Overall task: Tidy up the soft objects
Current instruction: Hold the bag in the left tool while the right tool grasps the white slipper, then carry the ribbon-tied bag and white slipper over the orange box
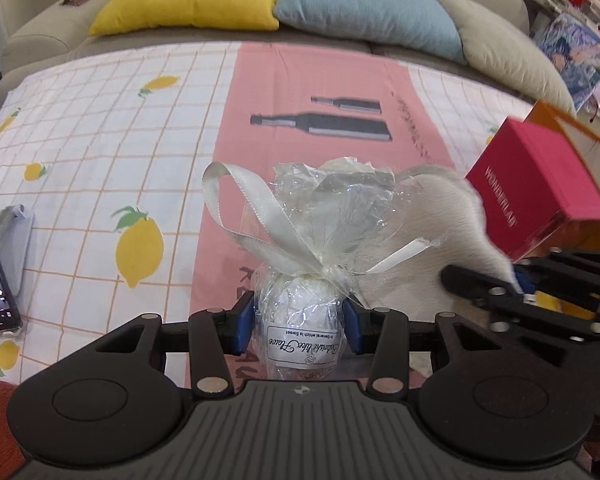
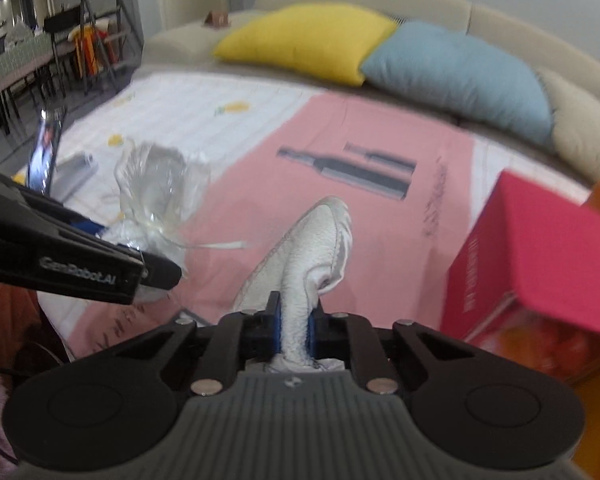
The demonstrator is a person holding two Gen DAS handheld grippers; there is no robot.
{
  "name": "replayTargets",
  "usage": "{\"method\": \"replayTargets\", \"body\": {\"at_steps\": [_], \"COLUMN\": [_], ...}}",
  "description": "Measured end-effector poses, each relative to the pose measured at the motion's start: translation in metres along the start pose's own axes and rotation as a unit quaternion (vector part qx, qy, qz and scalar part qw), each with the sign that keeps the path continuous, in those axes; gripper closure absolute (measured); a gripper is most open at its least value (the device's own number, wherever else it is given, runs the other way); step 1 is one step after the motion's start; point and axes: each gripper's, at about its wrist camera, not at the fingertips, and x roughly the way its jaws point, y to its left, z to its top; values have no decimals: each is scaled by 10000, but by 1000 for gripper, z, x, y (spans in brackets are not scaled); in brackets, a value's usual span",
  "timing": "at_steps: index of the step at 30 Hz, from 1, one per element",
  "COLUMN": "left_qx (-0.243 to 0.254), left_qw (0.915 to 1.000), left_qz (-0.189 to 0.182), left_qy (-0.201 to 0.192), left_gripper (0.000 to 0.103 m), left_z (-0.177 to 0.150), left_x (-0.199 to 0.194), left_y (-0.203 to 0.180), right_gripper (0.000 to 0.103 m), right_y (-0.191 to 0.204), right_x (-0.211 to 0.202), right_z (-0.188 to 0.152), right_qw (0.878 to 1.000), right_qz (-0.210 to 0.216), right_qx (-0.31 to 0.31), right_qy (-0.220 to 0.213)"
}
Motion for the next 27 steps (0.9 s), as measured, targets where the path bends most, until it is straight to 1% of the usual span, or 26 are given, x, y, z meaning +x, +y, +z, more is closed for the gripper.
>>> {"method": "replayTargets", "body": {"at_steps": [3, 8, 12, 15, 21, 25, 27], "left_qx": [-38, 19, 143, 318, 813, 963, 1116], "left_qw": [9999, 9987, 9965, 9938, 9837, 9767, 9725], "left_qz": [-84, -293, -568, -824, -1408, -1803, -1956], "left_qy": [-142, -407, -593, -680, -771, -649, -598], "left_gripper": [54, 54, 54, 54, 54, 54, 54], "left_z": [5, 17, 27, 37, 64, 89, 99], "left_x": [-13, -38, -56, -63, -68, -57, -51], "left_y": [-6, -22, -43, -65, -118, -153, -172], "right_gripper": [93, 93, 93, 93, 93, 93, 93], "right_y": [-8, -24, -47, -65, -106, -141, -158], "right_x": [-27, -72, -108, -132, -165, -177, -178], "right_z": [6, 14, 17, 18, 19, 20, 21], "right_qw": [9994, 9961, 9915, 9877, 9806, 9752, 9716], "right_qz": [-17, -217, -429, -700, -1281, -1684, -1897], "right_qx": [142, 232, 390, 352, 52, -9, 5], "right_qy": [-313, -822, -1162, -1355, -1480, -1436, -1416]}}
